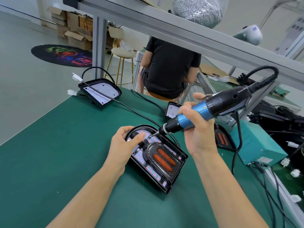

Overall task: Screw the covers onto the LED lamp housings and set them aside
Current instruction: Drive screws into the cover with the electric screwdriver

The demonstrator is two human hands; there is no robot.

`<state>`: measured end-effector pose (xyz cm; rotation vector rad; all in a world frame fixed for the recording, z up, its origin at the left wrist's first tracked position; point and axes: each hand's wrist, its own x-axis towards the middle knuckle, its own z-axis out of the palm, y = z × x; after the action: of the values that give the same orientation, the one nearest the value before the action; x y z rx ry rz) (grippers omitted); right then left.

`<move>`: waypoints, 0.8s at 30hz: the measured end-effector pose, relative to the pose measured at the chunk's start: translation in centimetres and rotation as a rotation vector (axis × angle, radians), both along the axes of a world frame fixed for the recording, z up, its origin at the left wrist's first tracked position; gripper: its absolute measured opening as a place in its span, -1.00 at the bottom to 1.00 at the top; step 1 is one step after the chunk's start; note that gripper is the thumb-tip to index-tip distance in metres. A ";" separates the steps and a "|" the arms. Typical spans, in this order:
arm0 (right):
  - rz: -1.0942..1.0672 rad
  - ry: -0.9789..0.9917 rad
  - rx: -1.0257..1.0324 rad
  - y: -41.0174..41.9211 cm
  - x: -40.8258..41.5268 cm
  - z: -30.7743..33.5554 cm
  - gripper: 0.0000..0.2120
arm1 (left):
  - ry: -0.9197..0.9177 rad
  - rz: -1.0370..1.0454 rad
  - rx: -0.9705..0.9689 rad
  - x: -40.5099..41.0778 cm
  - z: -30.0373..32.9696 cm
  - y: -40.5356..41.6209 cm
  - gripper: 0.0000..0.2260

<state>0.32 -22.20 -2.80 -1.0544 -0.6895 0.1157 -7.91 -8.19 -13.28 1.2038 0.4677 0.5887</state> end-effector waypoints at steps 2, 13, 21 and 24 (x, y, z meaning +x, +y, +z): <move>-0.002 -0.010 -0.015 0.0 0.2 0.1 -0.64 | -0.002 0.008 0.015 0.0 0.0 -0.2 -0.75; 0.003 -0.046 -0.064 1.1 -0.2 0.4 -0.65 | 0.000 0.007 0.027 0.1 -0.3 -0.2 -0.77; -0.058 -0.029 -0.079 1.4 -0.4 0.4 -0.61 | 0.006 0.009 0.028 0.0 -0.5 -0.1 -0.76; -0.052 -0.035 -0.083 1.5 -0.4 0.4 -0.61 | 0.013 0.009 0.031 0.0 -0.4 -0.2 -0.76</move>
<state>-0.08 -20.72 -2.39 -1.1557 -0.6931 0.0821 -7.93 -8.36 -13.72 1.2361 0.4772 0.5979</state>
